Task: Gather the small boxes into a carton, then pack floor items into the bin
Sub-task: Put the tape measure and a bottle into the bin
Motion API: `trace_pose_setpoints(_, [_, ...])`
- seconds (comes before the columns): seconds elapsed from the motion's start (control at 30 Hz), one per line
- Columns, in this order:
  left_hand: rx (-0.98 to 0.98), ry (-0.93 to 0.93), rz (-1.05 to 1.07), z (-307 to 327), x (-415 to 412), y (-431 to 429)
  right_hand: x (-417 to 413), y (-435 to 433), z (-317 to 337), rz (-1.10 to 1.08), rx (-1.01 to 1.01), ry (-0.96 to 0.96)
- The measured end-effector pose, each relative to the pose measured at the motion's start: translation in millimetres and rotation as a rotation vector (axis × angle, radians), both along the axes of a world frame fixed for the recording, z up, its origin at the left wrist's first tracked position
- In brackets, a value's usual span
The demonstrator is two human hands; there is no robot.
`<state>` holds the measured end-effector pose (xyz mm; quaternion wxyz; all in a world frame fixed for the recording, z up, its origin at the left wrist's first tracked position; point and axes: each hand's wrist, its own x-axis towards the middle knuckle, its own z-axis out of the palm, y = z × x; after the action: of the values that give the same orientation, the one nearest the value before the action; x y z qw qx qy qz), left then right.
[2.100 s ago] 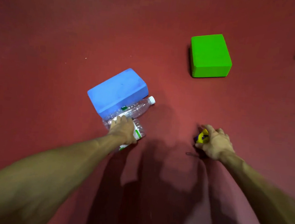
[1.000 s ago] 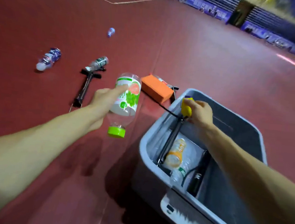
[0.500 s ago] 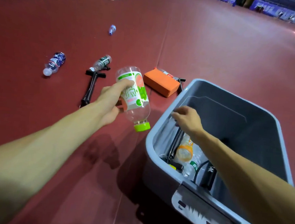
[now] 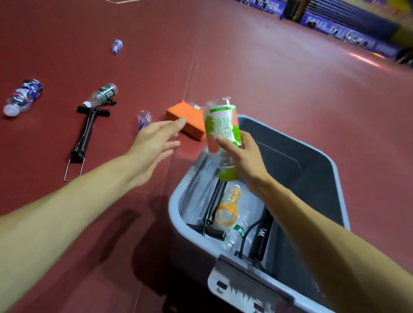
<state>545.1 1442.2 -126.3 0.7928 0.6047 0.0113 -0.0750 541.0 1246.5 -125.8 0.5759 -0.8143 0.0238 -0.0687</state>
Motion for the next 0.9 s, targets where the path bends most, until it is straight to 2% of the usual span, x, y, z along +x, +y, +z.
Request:
trace_pose_setpoints(0.07, [0.057,0.004,-0.013,-6.2,-2.5,4.1,0.3,-32.0,-24.6,-0.140,-0.033,0.141])
trace_pose_setpoints(0.13, [0.087,0.015,-0.014,-12.0,-4.1,10.4,-8.7,-56.4,-46.5,-0.260,-0.168,0.357])
trace_pose_setpoints(0.2, [0.051,0.049,-0.003,-18.4,-4.4,16.9,-16.9,-73.1,-64.5,-0.305,-0.321,0.566])
trace_pose_setpoints(0.27, [-0.037,0.116,0.036,-26.6,-5.5,20.4,-20.5,-76.4,-74.7,-0.352,-0.400,0.658])
trace_pose_setpoints(0.33, [-0.075,0.168,0.082,-34.7,-8.1,21.2,-16.2,-69.0,-71.3,-0.423,-0.533,0.608])
trace_pose_setpoints(0.4, [-0.029,0.170,0.111,-39.1,-9.1,26.3,-7.4,-47.0,-55.7,-0.411,-0.626,0.445])
trace_pose_setpoints(0.53, [0.103,0.146,0.201,-33.4,-10.7,58.4,21.6,24.9,-17.6,-0.230,-0.677,0.122])
trace_pose_setpoints(0.67, [0.250,0.140,0.313,-28.4,-40.6,132.3,39.9,135.9,-0.7,0.045,-0.765,-0.118])
trace_pose_setpoints(0.8, [0.426,0.187,0.454,-41.4,-108.5,241.7,26.8,270.4,-18.1,0.367,-0.858,-0.171])
trace_pose_setpoints(0.9, [0.587,0.285,0.513,-59.2,-161.7,341.0,-1.2,375.8,-46.0,0.643,-0.844,-0.050])
